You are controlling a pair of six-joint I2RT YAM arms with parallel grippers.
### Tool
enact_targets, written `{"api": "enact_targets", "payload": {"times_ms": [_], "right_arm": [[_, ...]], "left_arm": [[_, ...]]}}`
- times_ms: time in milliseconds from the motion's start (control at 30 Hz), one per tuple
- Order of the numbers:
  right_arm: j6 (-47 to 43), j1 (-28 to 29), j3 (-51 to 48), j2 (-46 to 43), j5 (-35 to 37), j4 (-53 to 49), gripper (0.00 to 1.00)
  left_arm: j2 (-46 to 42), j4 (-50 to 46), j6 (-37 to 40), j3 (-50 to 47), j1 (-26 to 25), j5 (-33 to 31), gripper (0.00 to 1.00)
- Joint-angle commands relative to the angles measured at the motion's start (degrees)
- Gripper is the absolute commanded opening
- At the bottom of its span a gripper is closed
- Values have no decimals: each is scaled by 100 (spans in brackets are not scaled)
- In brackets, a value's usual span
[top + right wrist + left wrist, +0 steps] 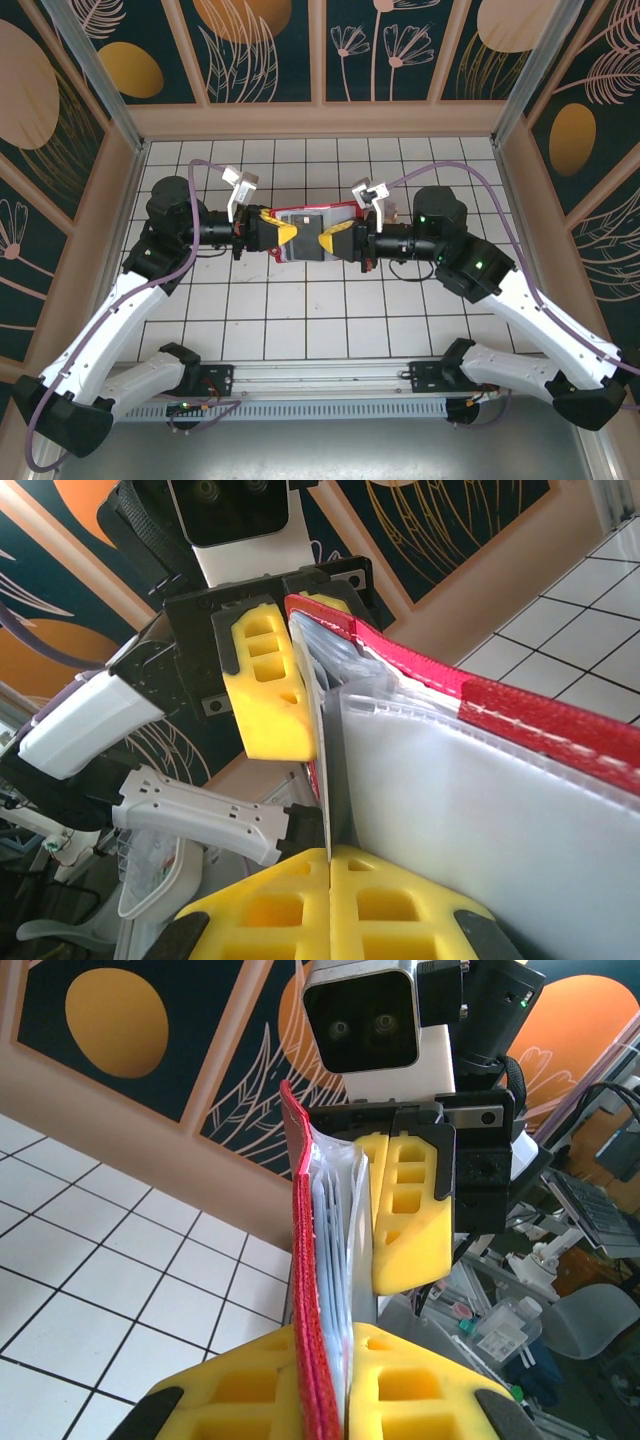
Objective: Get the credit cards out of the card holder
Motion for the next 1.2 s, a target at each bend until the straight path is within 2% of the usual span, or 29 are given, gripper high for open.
{"api": "enact_targets", "payload": {"times_ms": [0, 200, 433, 667, 833, 1000, 1167], "right_arm": [[-114, 47, 29, -364, -32, 121, 0], [-157, 46, 64, -434, 101, -17, 0], [-331, 36, 199, -510, 489, -481, 0], [-618, 7, 249, -599, 951, -929, 0], [-936, 3, 371, -664, 1447, -1380, 0], [-1145, -49, 353, -736, 1863, -1565, 0], [-1391, -211, 577, -417, 2205, -1932, 0]], "left_arm": [[24, 61, 48, 62, 64, -171, 12], [25, 61, 75, 67, 64, -117, 14], [-13, -74, 225, 108, 64, -172, 0], [-54, -601, 650, 216, 66, -507, 0], [-63, -1274, 1124, 364, 64, -1073, 0], [-37, -1801, 1449, 429, 70, -1926, 0], [-19, -2221, 1626, 434, 64, -2870, 0]]}}
